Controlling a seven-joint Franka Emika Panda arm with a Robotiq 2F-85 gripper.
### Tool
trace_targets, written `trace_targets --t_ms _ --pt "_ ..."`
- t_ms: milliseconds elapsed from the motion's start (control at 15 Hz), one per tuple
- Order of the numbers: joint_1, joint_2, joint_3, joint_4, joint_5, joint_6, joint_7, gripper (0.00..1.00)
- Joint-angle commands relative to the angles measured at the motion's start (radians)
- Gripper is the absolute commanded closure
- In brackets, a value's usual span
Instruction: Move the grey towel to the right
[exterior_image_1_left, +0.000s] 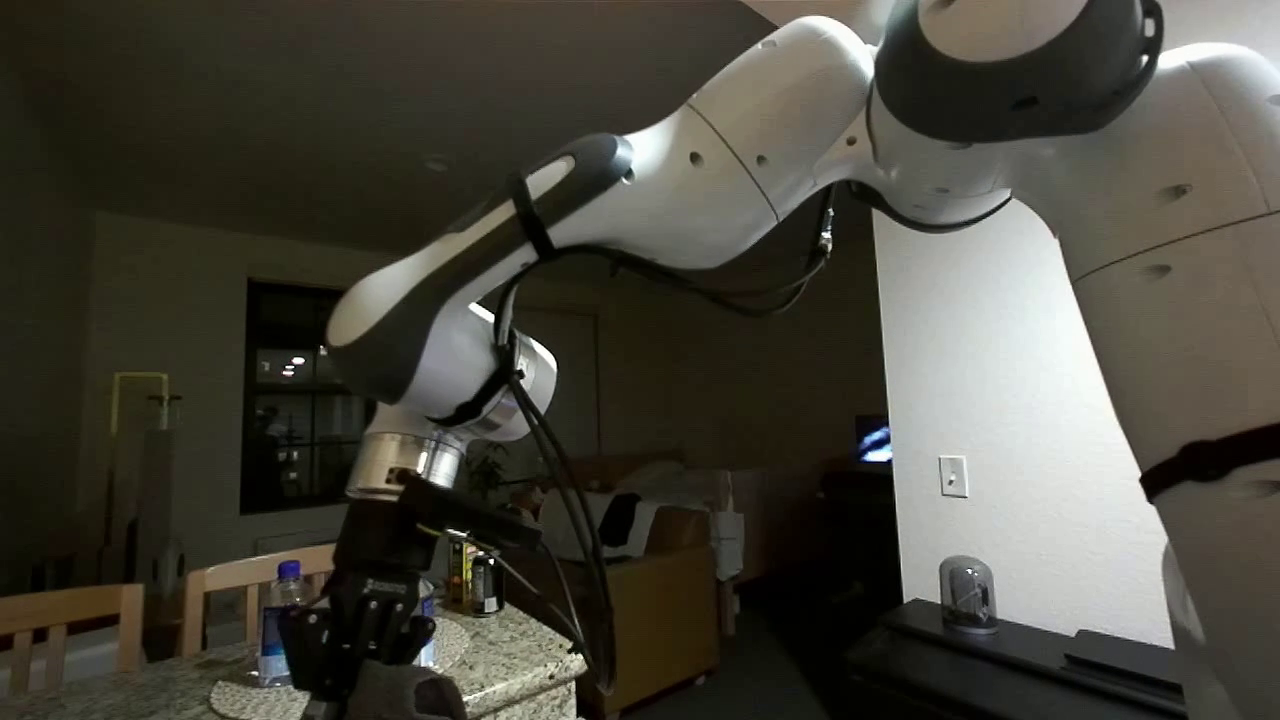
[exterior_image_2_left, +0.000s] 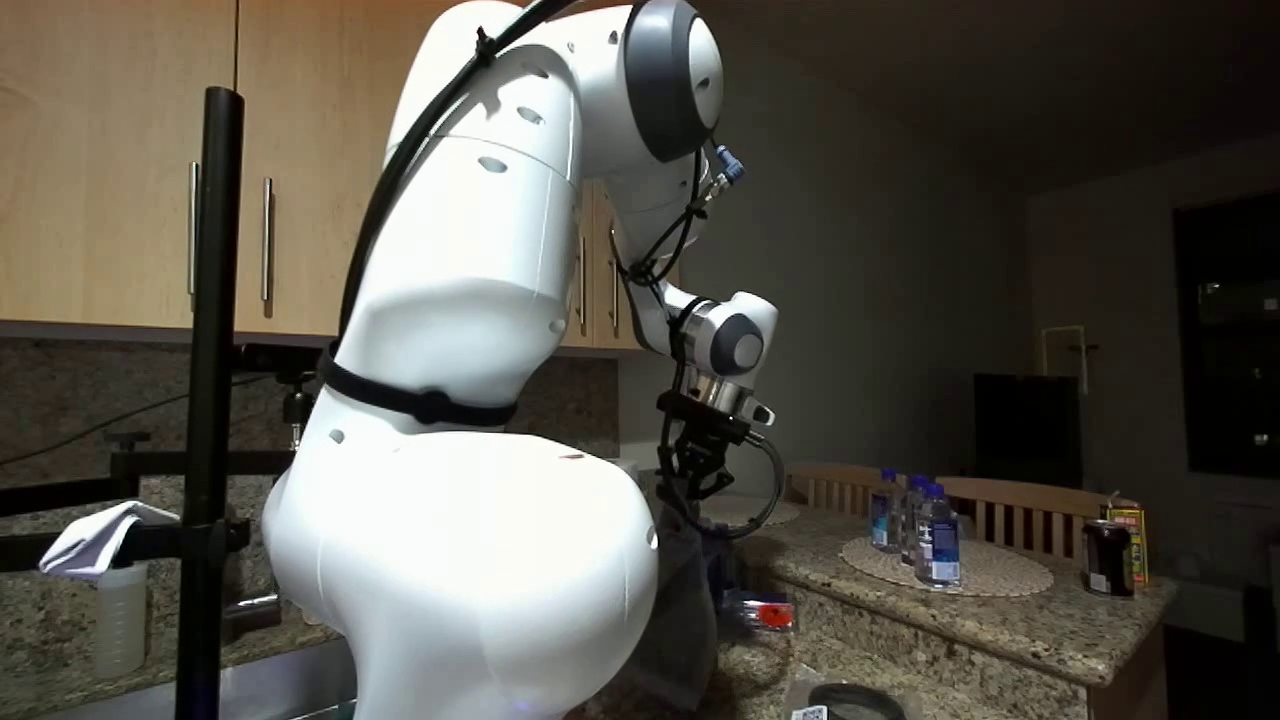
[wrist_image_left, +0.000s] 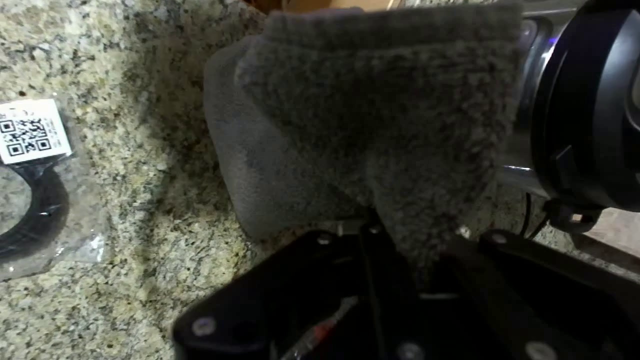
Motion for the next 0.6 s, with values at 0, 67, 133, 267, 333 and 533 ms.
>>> trace_targets --t_ms 0,67,133,267,333,533 --pt "-0.038 0.017 -0.019 -0.011 -0.007 0.023 -0.101 0.92" --pt "-0.046 0.025 -0.026 -0.009 -0.019 0.023 -0.125 0.92" --pt "-0.053 0.033 -0.032 -0.006 -0.031 0.02 -0.146 0.92" --pt "-0.068 0.047 -0.043 -0.001 -0.052 0.021 -0.191 0.92" --pt "-0.078 0.057 -0.049 0.002 -0.056 0.023 -0.215 0.92" --pt "-0.106 0.081 -0.061 0.011 -0.058 0.04 -0.281 0.92"
